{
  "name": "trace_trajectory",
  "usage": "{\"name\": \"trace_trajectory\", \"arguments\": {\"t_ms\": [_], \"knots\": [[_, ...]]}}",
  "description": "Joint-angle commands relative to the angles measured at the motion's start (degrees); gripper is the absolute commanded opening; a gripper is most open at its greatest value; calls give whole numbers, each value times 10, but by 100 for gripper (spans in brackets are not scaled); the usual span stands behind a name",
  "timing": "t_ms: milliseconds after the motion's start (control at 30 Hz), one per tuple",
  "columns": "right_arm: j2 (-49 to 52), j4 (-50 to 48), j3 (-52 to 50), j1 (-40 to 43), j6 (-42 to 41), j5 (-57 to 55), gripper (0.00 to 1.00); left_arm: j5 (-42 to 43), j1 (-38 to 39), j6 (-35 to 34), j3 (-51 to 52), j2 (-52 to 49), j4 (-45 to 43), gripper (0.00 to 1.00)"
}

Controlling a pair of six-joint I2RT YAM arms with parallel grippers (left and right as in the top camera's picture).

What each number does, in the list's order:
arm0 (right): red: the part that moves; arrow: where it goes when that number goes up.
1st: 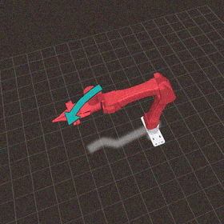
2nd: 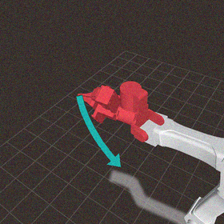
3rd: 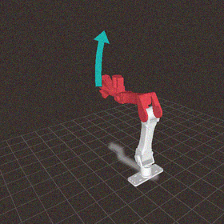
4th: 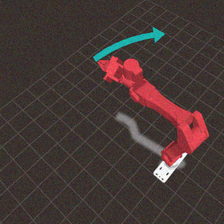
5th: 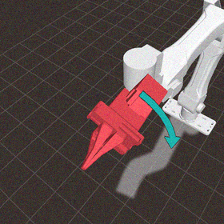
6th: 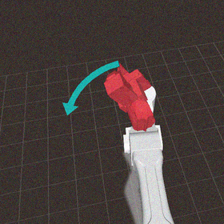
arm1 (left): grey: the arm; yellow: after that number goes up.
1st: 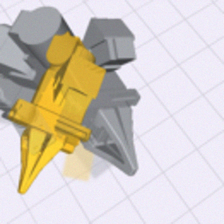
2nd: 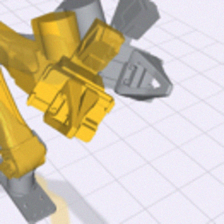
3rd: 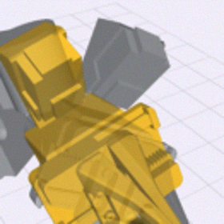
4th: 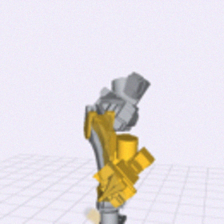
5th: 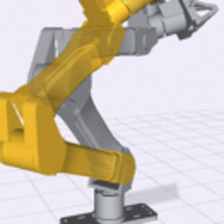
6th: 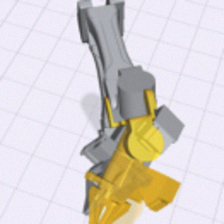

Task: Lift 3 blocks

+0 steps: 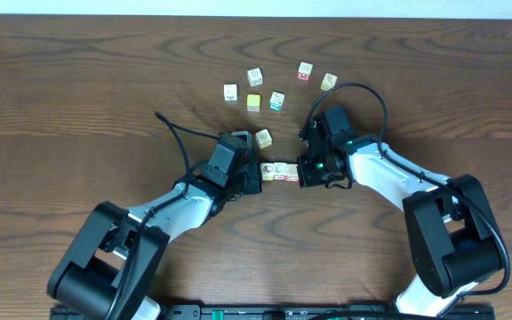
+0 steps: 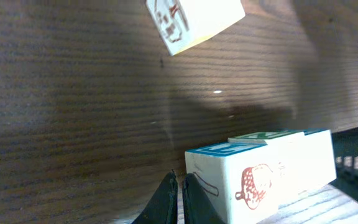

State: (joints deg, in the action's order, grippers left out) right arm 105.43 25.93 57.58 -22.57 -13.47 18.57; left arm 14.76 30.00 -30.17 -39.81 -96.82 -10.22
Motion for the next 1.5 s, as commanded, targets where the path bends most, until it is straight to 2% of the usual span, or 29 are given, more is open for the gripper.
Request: {"name": "trace_trajectory", "arguments": {"t_ms": [0, 300, 1467], "knots": [[-21, -1, 2, -8, 9, 52, 1, 43, 7, -3, -13, 15, -7, 7], [-21, 0, 2, -8, 9, 50, 1, 38, 28, -3, -13, 15, -6, 7], [-40, 9, 9, -8, 9, 35, 1, 37, 29, -3, -15, 37, -6, 7]]}}
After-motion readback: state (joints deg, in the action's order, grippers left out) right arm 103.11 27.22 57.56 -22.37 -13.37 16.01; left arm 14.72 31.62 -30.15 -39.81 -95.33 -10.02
